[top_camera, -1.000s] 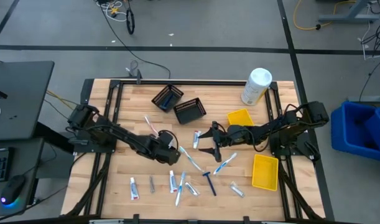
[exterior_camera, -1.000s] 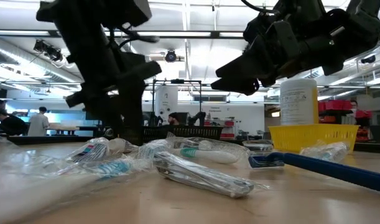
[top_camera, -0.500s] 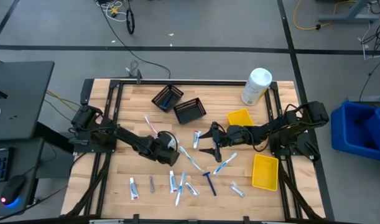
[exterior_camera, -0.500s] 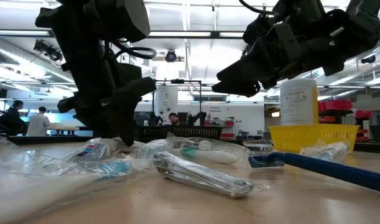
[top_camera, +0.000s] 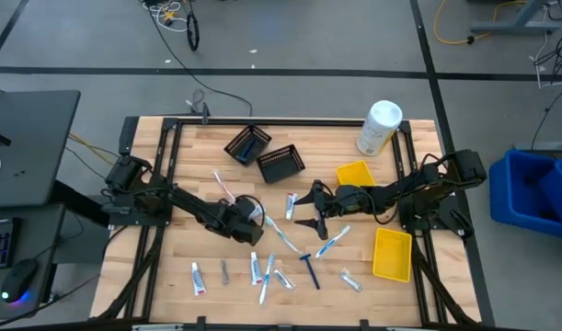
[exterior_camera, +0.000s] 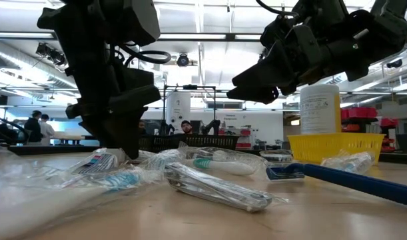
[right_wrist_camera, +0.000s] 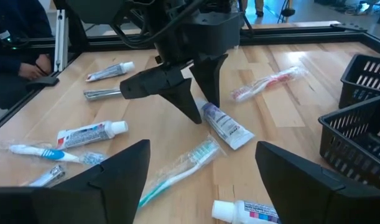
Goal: Pick & Place Travel size toiletries
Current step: Put the toothpaste into the bottom black bin
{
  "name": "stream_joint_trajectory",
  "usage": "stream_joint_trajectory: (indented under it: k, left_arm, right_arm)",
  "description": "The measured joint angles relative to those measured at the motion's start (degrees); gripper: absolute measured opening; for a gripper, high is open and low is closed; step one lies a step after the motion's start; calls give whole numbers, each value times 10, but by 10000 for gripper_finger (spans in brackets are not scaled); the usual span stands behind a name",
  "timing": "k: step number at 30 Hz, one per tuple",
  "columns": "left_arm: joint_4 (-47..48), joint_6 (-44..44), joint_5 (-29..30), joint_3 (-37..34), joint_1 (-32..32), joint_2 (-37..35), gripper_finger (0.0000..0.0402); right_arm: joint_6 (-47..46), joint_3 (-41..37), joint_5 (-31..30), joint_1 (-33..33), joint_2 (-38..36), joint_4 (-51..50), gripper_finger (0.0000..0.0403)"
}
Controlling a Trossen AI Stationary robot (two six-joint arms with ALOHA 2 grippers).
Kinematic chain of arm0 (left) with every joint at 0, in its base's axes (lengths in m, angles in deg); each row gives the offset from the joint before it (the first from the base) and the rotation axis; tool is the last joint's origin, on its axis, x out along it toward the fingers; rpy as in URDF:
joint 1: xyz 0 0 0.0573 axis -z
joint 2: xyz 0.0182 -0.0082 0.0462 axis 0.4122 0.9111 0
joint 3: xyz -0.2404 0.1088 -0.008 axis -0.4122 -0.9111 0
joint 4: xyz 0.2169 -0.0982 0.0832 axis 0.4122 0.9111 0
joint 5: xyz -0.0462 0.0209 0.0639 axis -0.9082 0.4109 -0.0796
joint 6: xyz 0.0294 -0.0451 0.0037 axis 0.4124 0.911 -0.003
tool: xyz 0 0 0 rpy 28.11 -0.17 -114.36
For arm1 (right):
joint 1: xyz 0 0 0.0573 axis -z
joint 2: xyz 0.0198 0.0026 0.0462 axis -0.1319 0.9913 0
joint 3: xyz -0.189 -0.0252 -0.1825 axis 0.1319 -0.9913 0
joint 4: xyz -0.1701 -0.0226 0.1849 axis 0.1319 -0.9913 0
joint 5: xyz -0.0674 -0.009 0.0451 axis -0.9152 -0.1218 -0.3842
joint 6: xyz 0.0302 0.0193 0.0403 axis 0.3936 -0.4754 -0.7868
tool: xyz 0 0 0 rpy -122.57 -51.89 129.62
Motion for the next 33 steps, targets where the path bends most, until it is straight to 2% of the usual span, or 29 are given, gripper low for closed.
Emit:
stream_joint_trajectory:
  k: [7, 11, 14, 19, 33]
  left_arm:
    - [0, -29, -11, 0, 0, 0, 210]
    - [0, -82, -21, 0, 0, 0, 210]
    - [0, -127, -34, 0, 0, 0, 210]
    - [0, -140, -43, 0, 0, 0, 207]
    - [-1, -112, -36, 0, 0, 0, 100]
  right_arm:
    - [0, 0, 0, 0, 0, 0, 297]
    - [0, 0, 0, 0, 0, 0, 293]
    - [0, 0, 0, 0, 0, 0, 297]
    - [0, 0, 0, 0, 0, 0, 307]
    - [4, 0, 0, 0, 0, 0, 300]
